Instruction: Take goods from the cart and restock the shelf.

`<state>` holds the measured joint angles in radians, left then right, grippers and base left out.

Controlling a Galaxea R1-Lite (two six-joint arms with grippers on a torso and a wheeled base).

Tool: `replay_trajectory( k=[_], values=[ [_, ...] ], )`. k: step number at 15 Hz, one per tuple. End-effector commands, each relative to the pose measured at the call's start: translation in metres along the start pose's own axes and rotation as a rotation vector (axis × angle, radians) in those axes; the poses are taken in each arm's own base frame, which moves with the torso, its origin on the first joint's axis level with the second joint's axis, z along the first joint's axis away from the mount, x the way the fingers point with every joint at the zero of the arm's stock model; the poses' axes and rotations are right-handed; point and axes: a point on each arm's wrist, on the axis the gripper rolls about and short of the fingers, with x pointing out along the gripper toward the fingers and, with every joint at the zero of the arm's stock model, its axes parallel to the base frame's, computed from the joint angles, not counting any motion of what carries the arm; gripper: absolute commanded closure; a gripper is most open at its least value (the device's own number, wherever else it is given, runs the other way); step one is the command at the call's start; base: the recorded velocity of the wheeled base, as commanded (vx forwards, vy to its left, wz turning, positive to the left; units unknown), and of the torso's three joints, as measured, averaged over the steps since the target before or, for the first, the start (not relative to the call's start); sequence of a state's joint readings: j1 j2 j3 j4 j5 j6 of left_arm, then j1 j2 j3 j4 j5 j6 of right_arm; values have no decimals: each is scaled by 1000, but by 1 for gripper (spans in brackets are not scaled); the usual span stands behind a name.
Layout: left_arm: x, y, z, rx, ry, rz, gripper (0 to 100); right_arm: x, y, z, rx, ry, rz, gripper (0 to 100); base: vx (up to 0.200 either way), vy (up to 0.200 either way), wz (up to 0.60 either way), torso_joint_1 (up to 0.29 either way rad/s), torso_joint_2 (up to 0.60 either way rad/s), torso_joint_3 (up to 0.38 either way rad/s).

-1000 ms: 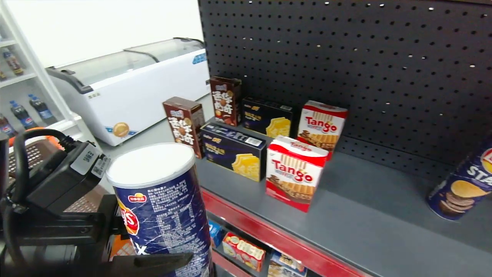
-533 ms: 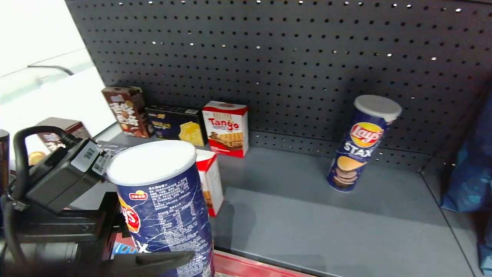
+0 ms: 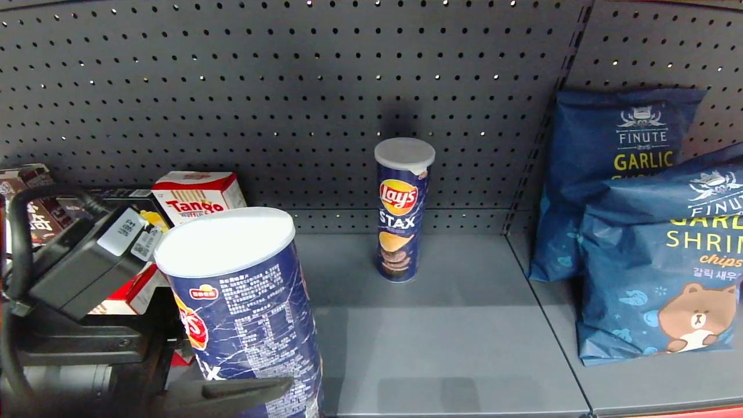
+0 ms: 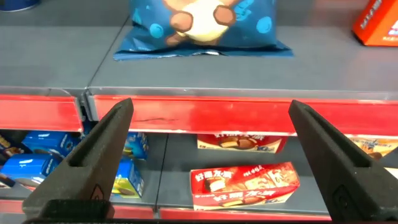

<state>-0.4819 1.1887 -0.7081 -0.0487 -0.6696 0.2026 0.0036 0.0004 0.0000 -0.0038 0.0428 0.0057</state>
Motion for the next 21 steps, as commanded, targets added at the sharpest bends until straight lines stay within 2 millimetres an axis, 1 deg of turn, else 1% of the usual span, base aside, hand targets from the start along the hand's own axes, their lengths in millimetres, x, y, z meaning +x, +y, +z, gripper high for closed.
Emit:
replay_trajectory(
  k=[1,21],
  values=[
    [0,1,0,-2,2,2,100,0,0,0,0,0,1,0,0,0,0,0,0,0],
    [1,1,-3,-9,10,2,100,0,0,0,2,0,1,0,0,0,0,0,0,0]
  ],
)
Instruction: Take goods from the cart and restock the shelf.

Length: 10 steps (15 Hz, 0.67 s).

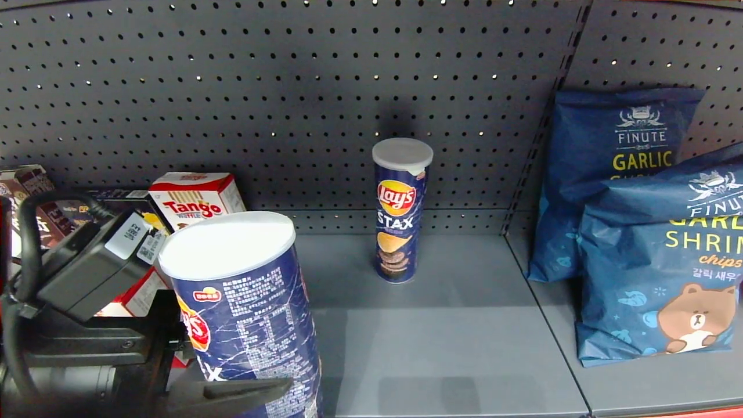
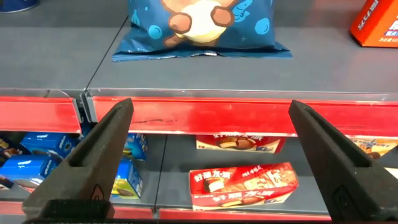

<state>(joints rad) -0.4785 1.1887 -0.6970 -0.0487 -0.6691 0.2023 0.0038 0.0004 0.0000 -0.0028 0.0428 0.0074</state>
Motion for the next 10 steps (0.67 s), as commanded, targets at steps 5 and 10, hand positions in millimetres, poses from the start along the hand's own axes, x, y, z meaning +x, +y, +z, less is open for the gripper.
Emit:
replay_trajectory(
  k=[5,10],
  values=[
    [0,0,-2,-5,5,-1,100,0,0,0,-1,-1,1,0,0,0,240,1,1,0],
    [1,0,-1,-2,3,-5,100,0,0,0,0,-1,1,0,0,0,0,0,0,0]
  ],
)
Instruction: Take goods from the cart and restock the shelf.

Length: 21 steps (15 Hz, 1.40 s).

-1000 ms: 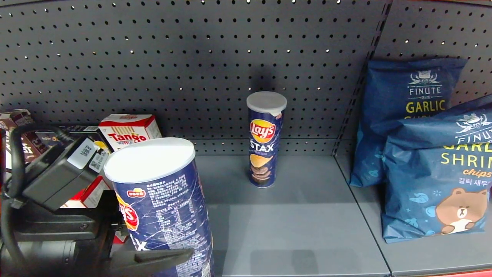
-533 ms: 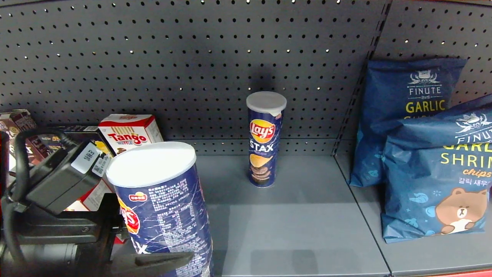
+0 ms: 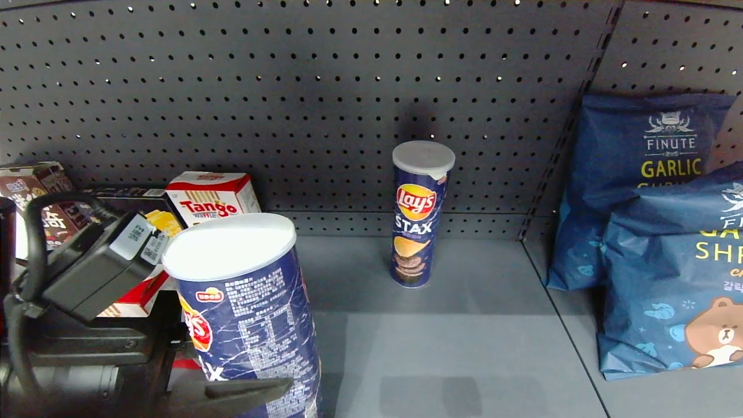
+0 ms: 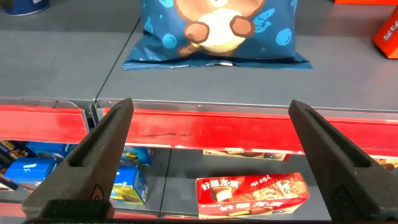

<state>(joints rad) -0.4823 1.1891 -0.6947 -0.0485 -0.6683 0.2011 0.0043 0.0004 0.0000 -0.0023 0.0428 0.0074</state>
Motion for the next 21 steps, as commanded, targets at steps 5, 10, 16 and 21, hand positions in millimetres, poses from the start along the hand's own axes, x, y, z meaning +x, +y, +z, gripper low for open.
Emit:
replay_trajectory(
  k=[5,10,16,21],
  values=[
    [0,0,2,6,-6,0,100,0,0,0,-7,-1,-27,0,0,0,0,0,0,0],
    [6,7,11,16,-20,3,100,-2,0,111,22,-27,191,0,0,0,0,0,0,0],
    [6,8,11,11,-15,12,100,44,8,149,-86,103,410,0,0,0,0,0,0,0],
    [8,11,19,21,-26,26,100,101,34,177,-113,136,637,0,0,0,0,0,0,0]
  ],
)
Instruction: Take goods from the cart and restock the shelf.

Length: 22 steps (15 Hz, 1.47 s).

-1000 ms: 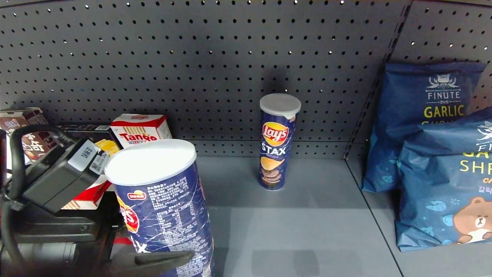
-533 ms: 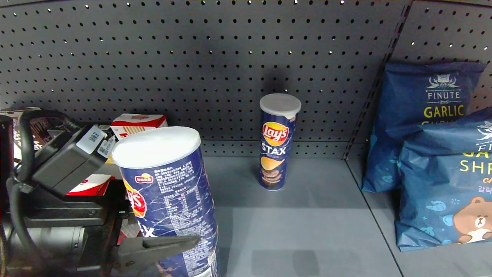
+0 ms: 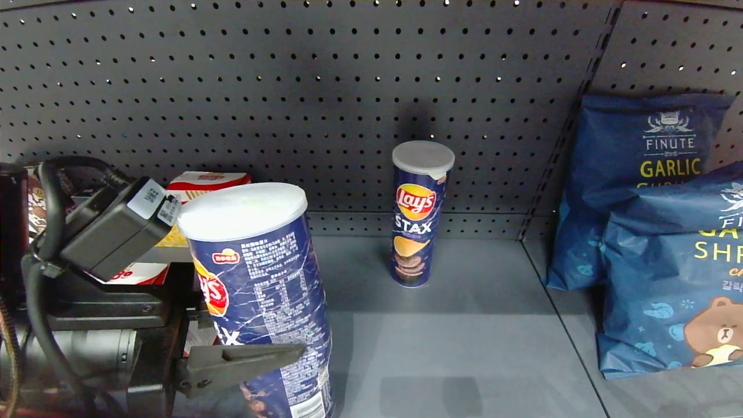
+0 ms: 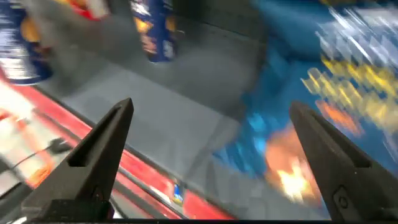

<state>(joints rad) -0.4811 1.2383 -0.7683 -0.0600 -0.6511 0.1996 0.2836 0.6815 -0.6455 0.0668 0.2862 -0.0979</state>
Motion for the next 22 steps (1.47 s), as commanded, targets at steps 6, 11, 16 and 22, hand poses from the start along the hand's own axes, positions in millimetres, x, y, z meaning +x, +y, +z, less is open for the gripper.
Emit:
replay_trajectory(
  k=[6,11,16,22],
  values=[
    [2,4,2,-5,3,11,100,122,16,15,-30,17,233,0,0,0,0,0,0,0],
    [1,4,4,-3,-2,14,100,162,24,17,-41,21,259,0,0,0,0,0,0,0],
    [3,5,4,-5,1,13,100,184,36,15,-47,34,291,0,0,0,0,0,0,0],
    [5,8,4,-10,3,17,100,229,40,8,-82,94,225,0,0,0,0,0,0,0]
  ],
)
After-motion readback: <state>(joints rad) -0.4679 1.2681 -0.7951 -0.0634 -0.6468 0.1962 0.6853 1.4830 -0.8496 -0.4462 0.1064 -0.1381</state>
